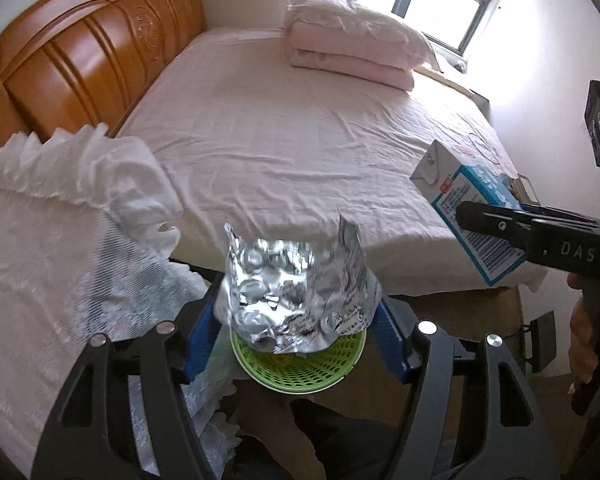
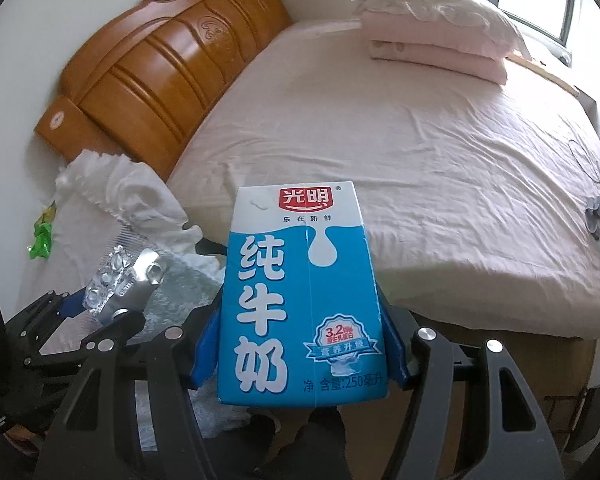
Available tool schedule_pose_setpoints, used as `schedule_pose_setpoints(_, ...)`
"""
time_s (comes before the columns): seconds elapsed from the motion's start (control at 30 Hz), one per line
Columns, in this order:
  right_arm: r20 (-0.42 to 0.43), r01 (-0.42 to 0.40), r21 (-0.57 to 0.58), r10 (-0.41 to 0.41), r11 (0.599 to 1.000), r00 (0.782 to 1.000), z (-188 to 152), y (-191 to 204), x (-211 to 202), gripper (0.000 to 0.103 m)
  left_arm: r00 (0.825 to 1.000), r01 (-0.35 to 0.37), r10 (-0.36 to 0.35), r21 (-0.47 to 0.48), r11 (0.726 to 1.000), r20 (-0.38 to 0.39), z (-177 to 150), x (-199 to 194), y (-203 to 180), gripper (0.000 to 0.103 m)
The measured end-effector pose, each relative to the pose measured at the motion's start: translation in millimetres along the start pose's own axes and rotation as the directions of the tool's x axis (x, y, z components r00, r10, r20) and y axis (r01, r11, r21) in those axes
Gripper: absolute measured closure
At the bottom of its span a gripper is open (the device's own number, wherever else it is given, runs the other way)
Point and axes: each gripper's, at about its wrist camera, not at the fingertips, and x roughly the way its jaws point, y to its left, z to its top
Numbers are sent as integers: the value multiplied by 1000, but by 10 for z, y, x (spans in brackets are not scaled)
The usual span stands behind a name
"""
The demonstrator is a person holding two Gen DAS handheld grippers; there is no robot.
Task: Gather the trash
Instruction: 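Open the left tool then the right tool, dropping both items into the wastebasket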
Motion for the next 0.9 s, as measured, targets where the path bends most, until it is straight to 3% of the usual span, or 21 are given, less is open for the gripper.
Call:
schedule_pose_setpoints(0.03, 0, -1, 1, 1, 1000, 1000, 0, -8, 3, 38, 1000, 5, -5, 4, 1000, -6, 6, 2, -23, 29)
schedule_pose_setpoints(0.1, -2, -5, 0, 5, 1000, 1000, -3, -49, 20, 38, 1000, -4, 4, 5, 1000, -3, 42, 1, -48, 9)
schedule_pose_setpoints(0.6, -44, -20, -6, 19, 1000, 999, -108, 173, 163, 38, 996, -55, 60, -68, 996, 72, 1, -425, 199, 8)
schedule_pose_setpoints(0.9, -86, -26, -39, 23, 999, 996, -211, 394, 301, 37, 994, -71, 80, -116, 991, 78, -70, -551, 411, 8)
